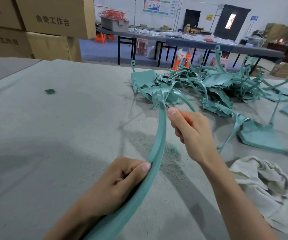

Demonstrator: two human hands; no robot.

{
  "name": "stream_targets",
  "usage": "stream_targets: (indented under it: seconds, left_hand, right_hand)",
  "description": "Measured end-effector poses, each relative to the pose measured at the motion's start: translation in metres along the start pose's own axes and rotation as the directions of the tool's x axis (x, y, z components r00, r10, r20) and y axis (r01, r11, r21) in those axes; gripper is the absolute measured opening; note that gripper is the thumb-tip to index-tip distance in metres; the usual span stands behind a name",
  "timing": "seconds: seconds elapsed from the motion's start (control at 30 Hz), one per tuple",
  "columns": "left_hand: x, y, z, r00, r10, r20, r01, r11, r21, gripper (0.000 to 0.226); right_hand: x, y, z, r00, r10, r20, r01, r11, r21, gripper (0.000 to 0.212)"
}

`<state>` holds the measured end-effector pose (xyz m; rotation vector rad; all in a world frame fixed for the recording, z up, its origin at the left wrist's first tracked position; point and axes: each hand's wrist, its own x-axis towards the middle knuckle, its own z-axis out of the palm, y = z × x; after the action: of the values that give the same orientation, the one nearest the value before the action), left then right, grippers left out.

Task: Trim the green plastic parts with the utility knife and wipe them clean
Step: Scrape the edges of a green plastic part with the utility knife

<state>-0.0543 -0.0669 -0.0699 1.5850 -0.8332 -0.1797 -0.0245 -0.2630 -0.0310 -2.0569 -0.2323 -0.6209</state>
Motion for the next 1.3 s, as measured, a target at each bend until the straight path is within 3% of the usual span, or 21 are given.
stream_targets:
  seconds: [0.33, 0.47, 0.6, 0.7, 0.77, 1.07, 1.3]
  left_hand:
    - [0.002, 0.005, 0.010, 0.992, 0.043, 0.115, -0.053, 0.995, 0.083, 0.041]
    - [0.003, 0.002, 0.007, 0.998, 0.022, 0.061, -0.032, 0.985, 0.171, 0.042]
    - [0.004, -0.004, 0.005, 1.000, 0.022, -0.001, -0.021, 0.945, 0.326, 0.043]
    - [0.004, -0.006, 0.004, 0.999, 0.032, 0.016, -0.035, 0.930, 0.366, 0.043]
    - [0.004, -0.007, 0.004, 0.999, 0.030, 0.032, -0.039, 0.929, 0.368, 0.043]
    - [0.004, -0.012, 0.003, 0.991, 0.020, 0.130, -0.075, 0.899, 0.432, 0.045]
    - [0.004, -0.014, 0.003, 0.997, 0.056, 0.051, -0.074, 0.856, 0.512, 0.048]
  right_hand:
    - [0.008, 0.013, -0.017, 0.981, 0.180, -0.078, -0.165, 0.972, 0.169, 0.071]
    - [0.004, 0.013, -0.018, 0.937, 0.348, -0.017, -0.318, 0.876, 0.362, 0.066]
    - [-0.003, 0.014, -0.022, 0.958, 0.258, 0.127, -0.285, 0.791, 0.541, 0.037]
    - [-0.007, 0.013, -0.021, 0.959, 0.116, 0.257, -0.247, 0.786, 0.567, 0.016]
    - [-0.008, 0.012, -0.021, 0.956, 0.107, 0.273, -0.252, 0.775, 0.579, 0.008]
    - [-0.007, 0.008, -0.019, 0.966, 0.224, 0.130, -0.256, 0.761, 0.596, 0.019]
    - [-0.006, 0.009, -0.015, 0.934, 0.338, -0.116, -0.236, 0.828, 0.508, 0.025]
